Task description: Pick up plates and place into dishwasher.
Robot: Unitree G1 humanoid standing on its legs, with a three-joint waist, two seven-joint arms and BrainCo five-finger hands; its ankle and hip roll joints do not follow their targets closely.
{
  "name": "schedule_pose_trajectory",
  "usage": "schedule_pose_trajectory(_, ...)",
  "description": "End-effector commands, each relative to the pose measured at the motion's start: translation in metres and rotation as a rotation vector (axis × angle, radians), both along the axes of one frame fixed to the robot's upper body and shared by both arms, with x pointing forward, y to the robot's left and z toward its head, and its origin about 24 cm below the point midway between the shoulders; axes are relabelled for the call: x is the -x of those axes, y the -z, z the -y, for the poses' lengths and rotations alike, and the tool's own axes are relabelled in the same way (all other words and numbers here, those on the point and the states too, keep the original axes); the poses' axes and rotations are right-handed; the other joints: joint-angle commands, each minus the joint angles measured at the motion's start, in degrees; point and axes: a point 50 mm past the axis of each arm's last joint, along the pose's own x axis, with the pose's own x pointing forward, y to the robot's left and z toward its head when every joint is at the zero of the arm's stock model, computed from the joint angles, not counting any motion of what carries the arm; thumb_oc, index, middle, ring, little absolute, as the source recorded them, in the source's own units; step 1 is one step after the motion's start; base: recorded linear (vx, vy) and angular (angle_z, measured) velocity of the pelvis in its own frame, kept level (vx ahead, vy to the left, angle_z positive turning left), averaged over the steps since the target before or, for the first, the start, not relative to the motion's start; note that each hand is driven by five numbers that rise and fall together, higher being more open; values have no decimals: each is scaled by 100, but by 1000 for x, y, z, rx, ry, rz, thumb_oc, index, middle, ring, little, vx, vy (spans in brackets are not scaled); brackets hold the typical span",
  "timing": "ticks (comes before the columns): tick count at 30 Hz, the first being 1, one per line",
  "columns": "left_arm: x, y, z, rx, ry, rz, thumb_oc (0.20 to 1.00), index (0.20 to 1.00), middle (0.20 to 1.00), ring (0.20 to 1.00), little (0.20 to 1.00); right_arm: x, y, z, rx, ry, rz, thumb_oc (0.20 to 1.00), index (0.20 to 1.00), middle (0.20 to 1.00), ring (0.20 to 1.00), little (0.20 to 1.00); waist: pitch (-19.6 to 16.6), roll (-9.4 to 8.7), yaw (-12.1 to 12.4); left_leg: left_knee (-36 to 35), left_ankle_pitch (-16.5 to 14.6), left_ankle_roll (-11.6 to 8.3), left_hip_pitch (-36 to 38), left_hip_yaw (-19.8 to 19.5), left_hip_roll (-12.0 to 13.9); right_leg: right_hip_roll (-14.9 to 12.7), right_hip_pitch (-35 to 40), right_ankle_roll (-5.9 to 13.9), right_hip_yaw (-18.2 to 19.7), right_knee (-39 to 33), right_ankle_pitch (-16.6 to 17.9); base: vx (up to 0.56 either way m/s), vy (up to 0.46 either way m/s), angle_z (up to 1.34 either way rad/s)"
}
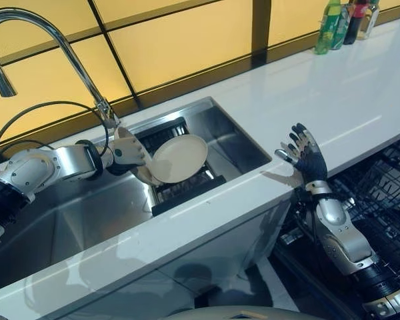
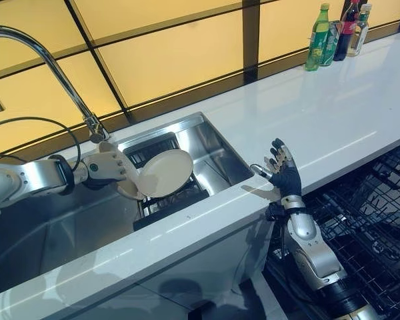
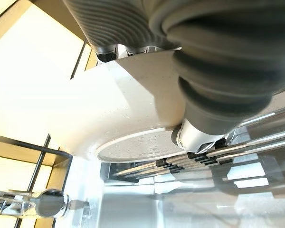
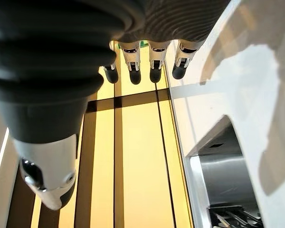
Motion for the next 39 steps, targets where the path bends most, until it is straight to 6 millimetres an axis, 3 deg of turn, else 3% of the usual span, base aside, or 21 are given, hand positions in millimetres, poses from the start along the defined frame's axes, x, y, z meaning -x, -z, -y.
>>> schedule_pose_trajectory(1,-9,-39,-33,-63,-165,87,200,200,200,200,200,-6,-45,-9,-11,-64,194,1000,1000,1000,1000,1000,-101,24,222,188,-1027,-178,602,138,234,-389,-1042,455,95,75,933,0,0,0)
schedule_pose_trajectory(20,5,-32,-51,-63,-281,-50,200,200,200,200,200,-5,-49,-7,-2,-63,205,1000,1000,1000,1000,1000,-46,39,416,181,-983,-176,527,-8,201,-452,-1067,463,-102,119,926,-4,15,3)
schedule_pose_trajectory(35,10,-52,-63,-59,-326,-12,200,200,200,200,200,-5,-49,-9,-7,-82,226,1000,1000,1000,1000,1000,-52,66,560,182,-961,-166,476,-73,170,-485,-1074,476,-217,150,908,-11,4,4)
schedule_pose_trajectory(39,7,-66,-65,23,-327,68,200,200,200,200,200,-6,-50,-12,-9,-83,232,1000,1000,1000,1000,1000,-59,80,604,185,-957,-170,470,-92,172,-479,-1061,467,-252,155,902,-10,-3,5)
